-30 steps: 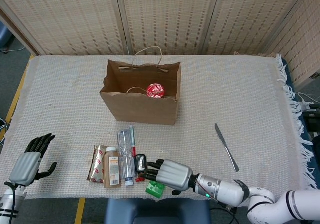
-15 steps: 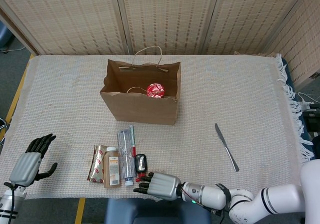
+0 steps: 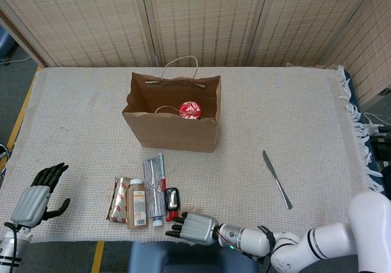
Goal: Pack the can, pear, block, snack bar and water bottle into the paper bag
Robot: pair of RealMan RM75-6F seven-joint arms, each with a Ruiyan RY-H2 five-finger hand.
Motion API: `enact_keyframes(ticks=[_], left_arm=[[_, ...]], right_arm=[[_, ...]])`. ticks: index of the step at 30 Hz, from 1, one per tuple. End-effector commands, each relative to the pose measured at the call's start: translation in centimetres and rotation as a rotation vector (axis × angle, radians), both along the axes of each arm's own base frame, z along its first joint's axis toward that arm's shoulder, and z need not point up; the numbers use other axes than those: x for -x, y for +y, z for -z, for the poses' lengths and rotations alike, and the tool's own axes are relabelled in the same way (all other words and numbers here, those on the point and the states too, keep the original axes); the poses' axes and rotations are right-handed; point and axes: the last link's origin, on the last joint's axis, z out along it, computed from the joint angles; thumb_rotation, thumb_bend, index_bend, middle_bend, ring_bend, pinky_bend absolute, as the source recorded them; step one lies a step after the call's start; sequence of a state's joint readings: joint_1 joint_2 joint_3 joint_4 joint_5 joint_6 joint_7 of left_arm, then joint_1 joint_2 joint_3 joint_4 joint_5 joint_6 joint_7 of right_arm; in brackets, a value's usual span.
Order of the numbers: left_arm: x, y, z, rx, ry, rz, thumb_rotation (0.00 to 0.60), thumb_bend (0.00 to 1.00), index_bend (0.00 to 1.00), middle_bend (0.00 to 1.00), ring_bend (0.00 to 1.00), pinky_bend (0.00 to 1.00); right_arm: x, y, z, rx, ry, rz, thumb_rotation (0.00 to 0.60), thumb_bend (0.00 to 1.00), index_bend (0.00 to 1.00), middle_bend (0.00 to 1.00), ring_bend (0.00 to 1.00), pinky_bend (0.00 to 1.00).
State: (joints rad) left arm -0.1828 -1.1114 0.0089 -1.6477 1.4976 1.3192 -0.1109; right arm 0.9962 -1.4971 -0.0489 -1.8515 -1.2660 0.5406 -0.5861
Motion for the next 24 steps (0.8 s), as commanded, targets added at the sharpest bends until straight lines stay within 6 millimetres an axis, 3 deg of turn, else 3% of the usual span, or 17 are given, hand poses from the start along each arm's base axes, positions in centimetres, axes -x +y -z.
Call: enact_keyframes(ticks=[1,4,7,12,16,24], left_arm=[[0.0,0.0,0.0,0.000,-0.001,0.001,0.600,0.37,0.00,0.00,0.00,0.05],[0.0,0.0,0.0,0.003,-0.001,0.002,0.600,0.37,0.00,0.00,0.00,0.05],[-0.1,0.0,0.0,0.003,-0.001,0.002,0.600,0.37,0.00,0.00,0.00,0.05],[-0.1,-0.1,0.0,0.004,-0.001,0.001,0.600,0.37,0.00,0.00,0.00,0.05],[0.0,-0.1,0.0,0.007,-0.003,-0.003,0.600,0.37,0.00,0.00,0.00,0.05],[-0.1,-0.1,0.0,0.012,-0.001,-0.002,0.600,0.37,0.00,0.00,0.00,0.05]], right_arm=[[0.3,-0.1,0.0,0.020,0.014,-0.010,0.600,0.00,0.15,0.14,0.08,0.23],[0.4,-0.3,0.0,0.046,0.011,-0.008,0.600,0.02,0.24,0.18,0.12,0.27],[0.5,-0.4,-0.1,0.080,0.002,-0.015,0.600,0.15,0.39,0.27,0.23,0.35],[1.0,-0.7,-0.4,0.121,0.013,-0.029,0.600,0.32,0.65,0.49,0.50,0.63],[1.4,-1.0,-1.4,0.150,0.018,-0.016,0.600,0.35,0.71,0.54,0.58,0.69],[2.3,-1.5,-4.8,0.223,0.012,0.030,0.600,0.36,0.72,0.55,0.58,0.69]])
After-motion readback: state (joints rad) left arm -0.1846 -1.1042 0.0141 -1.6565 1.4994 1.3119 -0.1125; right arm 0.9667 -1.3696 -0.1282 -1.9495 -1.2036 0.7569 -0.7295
